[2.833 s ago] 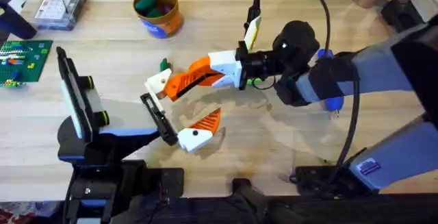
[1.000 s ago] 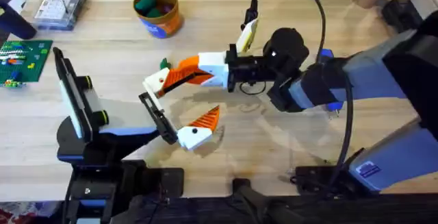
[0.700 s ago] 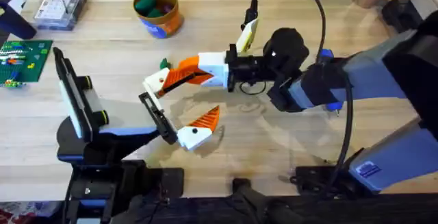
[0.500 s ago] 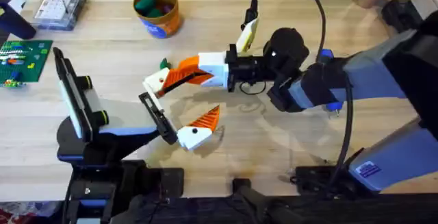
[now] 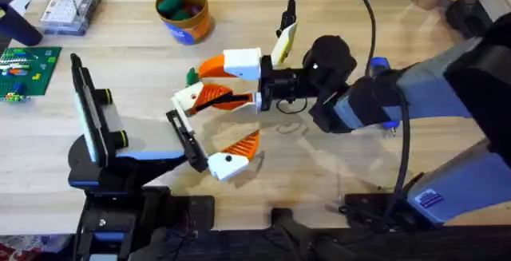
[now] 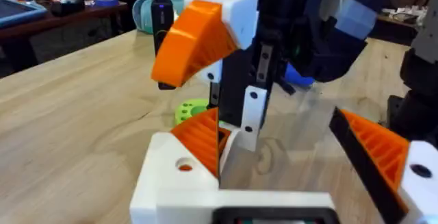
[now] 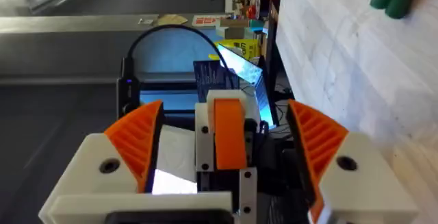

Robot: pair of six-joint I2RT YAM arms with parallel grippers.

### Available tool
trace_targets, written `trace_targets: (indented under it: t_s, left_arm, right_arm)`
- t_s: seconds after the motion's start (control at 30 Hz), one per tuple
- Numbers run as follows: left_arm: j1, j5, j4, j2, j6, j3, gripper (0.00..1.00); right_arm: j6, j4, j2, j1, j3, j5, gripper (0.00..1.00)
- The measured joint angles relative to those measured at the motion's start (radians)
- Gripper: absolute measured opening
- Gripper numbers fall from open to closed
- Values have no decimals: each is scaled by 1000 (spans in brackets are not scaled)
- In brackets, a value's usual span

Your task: Pick up the gripper from the table and insert it into the empty holder that is missing its gripper. Then pick up a screw, insert it into the mounting hole, and use the screwdriver to tighten it. Finally, clean up the table by picking up the vegetable and placing it into the bucket.

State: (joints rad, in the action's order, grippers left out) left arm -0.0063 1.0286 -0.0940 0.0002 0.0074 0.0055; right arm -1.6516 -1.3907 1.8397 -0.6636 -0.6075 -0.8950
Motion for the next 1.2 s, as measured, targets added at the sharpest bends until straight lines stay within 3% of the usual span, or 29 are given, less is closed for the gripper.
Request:
trace_targets:
  t_s: [0.43,0.7,0.97,1.2]
  left_arm:
    - [0,0,0,0,0,0,986]
    - [0,2,0,0,0,0,986]
    - [0,4,0,0,0,0,986]
    - [0,6,-1,0,0,0,986]
  right_arm:
    - [48,58,-12,37,0,0,988]
    - [377,648,-257,131,2,7,988]
    - [746,1086,-564,313,-29,-19,988]
    - [1146,1795,-722,538,-168,-2,988]
